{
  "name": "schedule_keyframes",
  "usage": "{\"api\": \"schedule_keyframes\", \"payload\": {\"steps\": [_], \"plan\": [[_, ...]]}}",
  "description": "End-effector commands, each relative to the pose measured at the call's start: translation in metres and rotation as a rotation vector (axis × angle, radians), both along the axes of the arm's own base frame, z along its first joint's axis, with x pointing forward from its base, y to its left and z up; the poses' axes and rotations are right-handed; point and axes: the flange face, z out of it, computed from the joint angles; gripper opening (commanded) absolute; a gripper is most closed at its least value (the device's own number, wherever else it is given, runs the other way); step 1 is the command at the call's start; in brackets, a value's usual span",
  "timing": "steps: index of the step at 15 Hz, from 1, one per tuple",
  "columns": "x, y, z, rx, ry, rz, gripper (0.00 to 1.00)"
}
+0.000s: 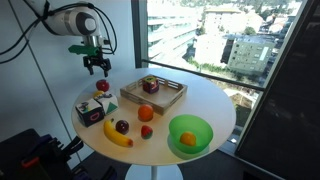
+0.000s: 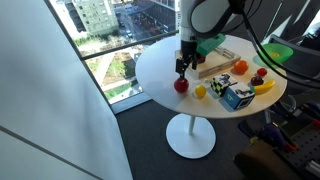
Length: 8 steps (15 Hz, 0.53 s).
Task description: Put the apple plush toy in the green bowl
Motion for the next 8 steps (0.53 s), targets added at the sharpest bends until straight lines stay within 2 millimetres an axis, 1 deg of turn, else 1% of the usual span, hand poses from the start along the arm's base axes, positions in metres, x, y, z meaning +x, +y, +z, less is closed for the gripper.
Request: {"api": "schedule_keyframes", "payload": {"steps": [1,7,8], "plan": [[0.012,0.007,-0.006,-0.025,-0.011,0.016,1.00],[0.016,0.012,-0.017,-0.024,-0.002,0.020,1.00],[0.009,0.010,-0.019,-0.013,0.010,0.020,1.00]]}}
